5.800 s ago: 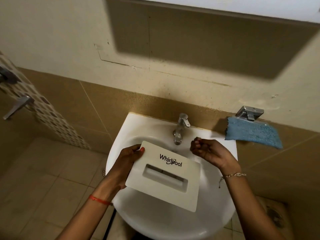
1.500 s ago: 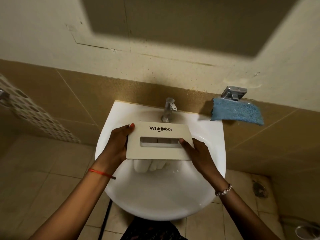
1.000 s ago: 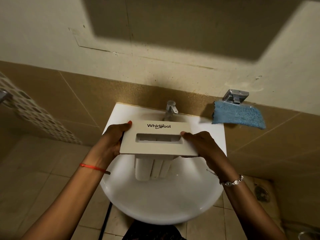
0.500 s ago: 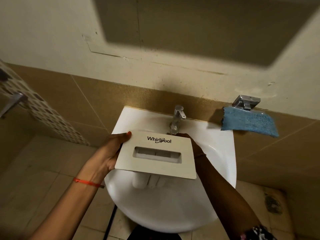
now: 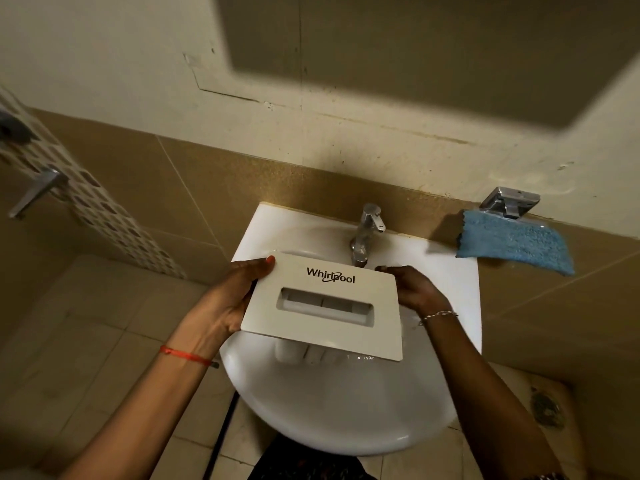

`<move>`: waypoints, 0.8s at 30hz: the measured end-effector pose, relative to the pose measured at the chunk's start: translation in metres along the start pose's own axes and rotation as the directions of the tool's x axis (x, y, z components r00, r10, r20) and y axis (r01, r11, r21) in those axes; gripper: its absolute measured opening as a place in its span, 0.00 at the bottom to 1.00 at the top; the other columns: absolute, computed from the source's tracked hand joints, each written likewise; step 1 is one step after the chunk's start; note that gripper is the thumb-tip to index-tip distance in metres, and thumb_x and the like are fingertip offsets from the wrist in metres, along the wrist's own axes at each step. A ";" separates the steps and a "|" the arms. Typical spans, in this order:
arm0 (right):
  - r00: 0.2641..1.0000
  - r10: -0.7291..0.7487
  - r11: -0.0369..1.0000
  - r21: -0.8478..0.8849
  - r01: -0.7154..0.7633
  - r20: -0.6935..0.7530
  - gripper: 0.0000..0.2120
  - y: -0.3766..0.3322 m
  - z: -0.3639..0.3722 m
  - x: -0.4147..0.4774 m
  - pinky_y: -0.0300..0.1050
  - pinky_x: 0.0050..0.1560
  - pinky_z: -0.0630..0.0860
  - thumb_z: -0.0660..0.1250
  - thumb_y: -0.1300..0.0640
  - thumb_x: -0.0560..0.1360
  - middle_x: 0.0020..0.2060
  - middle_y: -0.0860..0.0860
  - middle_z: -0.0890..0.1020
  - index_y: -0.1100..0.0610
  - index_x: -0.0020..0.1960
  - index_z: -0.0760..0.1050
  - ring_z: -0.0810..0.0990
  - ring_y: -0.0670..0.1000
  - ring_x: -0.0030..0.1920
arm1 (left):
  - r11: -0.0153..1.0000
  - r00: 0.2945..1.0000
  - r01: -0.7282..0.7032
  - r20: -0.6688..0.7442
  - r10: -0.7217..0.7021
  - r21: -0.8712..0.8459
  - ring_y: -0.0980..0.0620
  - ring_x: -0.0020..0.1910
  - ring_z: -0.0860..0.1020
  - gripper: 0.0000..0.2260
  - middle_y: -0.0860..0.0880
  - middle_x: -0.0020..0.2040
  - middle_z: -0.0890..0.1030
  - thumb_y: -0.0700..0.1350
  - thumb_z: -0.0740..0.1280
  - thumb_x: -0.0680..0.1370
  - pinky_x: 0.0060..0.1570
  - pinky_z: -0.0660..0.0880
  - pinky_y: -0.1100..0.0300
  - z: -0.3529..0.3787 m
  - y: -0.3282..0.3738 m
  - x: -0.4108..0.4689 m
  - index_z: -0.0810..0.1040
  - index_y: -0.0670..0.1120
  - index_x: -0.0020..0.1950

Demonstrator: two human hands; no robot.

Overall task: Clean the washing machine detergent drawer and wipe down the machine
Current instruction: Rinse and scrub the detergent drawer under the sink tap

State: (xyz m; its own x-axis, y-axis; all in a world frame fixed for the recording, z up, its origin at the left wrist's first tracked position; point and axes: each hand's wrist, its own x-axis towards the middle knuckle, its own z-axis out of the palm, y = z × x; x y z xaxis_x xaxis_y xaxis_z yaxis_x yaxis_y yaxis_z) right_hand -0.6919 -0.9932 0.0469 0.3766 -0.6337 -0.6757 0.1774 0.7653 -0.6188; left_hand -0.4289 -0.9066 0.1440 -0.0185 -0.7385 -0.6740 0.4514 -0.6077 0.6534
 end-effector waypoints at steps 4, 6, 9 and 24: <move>0.980 0.027 0.968 0.239 -0.075 0.195 0.04 -0.043 -0.016 -0.035 0.44 0.35 0.74 0.63 0.70 0.72 0.33 0.58 0.77 0.67 0.40 0.76 0.77 0.54 0.34 | 1.000 1.000 -0.007 0.010 0.006 0.024 0.49 0.26 0.81 0.08 0.44 0.30 0.83 0.40 0.58 0.80 0.25 0.79 0.56 0.004 -0.002 0.003 0.76 0.39 0.46; 0.984 -0.020 0.996 0.091 0.004 0.179 0.06 -0.062 0.011 -0.061 0.39 0.31 0.73 0.63 0.68 0.73 0.32 0.55 0.76 0.65 0.39 0.76 0.76 0.50 0.31 | 0.999 1.000 -0.008 0.011 0.007 0.044 0.49 0.27 0.81 0.08 0.45 0.30 0.83 0.41 0.58 0.80 0.26 0.79 0.56 0.006 -0.004 0.005 0.76 0.41 0.46; 0.990 -0.101 0.975 -0.186 0.118 0.098 0.12 -0.079 0.054 -0.089 0.37 0.27 0.76 0.55 0.65 0.79 0.29 0.55 0.80 0.64 0.40 0.74 0.79 0.50 0.27 | 0.998 0.999 -0.012 0.037 0.010 0.064 0.50 0.28 0.82 0.09 0.45 0.31 0.83 0.41 0.58 0.80 0.29 0.80 0.56 0.008 -0.007 0.008 0.76 0.42 0.46; 0.967 -0.144 0.673 -0.696 0.250 0.208 0.13 -0.067 0.123 -0.119 0.47 0.48 0.80 0.61 0.60 0.79 0.46 0.63 0.82 0.70 0.54 0.75 0.83 0.58 0.44 | 0.995 0.999 -0.046 0.031 0.044 0.093 0.44 0.44 0.78 0.07 0.41 0.47 0.80 0.41 0.59 0.80 0.47 0.76 0.49 0.010 -0.011 0.010 0.76 0.43 0.49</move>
State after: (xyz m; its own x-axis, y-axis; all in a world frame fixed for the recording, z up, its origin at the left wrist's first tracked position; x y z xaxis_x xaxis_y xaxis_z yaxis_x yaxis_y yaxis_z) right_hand -0.6373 -0.9547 0.2179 0.5279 -0.6999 -0.4811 -0.4193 0.2778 -0.8643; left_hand -0.4432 -0.9102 0.1341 -0.0263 -0.7730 -0.6338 0.3665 -0.5973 0.7133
